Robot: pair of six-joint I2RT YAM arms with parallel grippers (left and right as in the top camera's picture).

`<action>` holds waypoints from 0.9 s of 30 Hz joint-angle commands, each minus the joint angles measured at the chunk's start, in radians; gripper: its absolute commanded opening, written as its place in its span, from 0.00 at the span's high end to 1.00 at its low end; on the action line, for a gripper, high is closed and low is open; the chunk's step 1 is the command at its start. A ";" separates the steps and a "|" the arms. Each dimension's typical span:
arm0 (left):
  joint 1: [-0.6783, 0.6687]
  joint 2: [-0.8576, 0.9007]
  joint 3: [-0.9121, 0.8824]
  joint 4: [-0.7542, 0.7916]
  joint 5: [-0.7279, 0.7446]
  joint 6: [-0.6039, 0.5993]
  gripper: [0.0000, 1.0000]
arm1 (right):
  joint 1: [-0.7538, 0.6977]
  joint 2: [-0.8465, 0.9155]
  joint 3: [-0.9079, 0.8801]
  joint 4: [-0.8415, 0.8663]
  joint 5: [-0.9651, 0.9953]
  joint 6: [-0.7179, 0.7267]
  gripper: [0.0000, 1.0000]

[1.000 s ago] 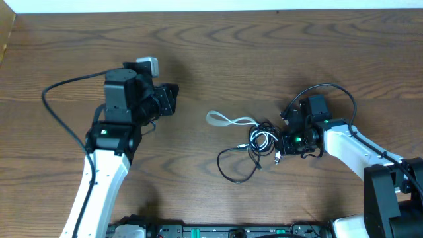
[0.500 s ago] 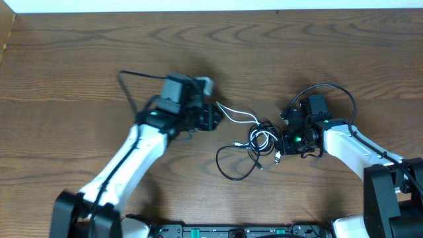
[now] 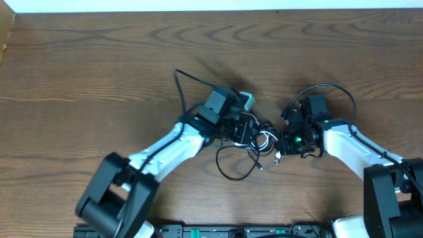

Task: Untangle cables

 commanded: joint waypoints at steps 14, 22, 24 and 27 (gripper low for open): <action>-0.043 0.111 0.003 0.051 0.053 0.001 0.93 | -0.004 0.014 -0.014 -0.013 0.212 -0.033 0.99; -0.003 0.024 0.003 -0.113 0.080 0.003 0.92 | -0.038 -0.022 0.055 -0.031 0.454 -0.033 0.99; 0.009 -0.009 0.003 -0.146 0.080 0.011 0.93 | -0.039 -0.048 0.084 -0.031 0.454 -0.033 0.99; 0.014 -0.080 0.003 -0.195 0.080 0.044 0.93 | -0.039 -0.112 0.140 -0.031 0.454 -0.032 0.99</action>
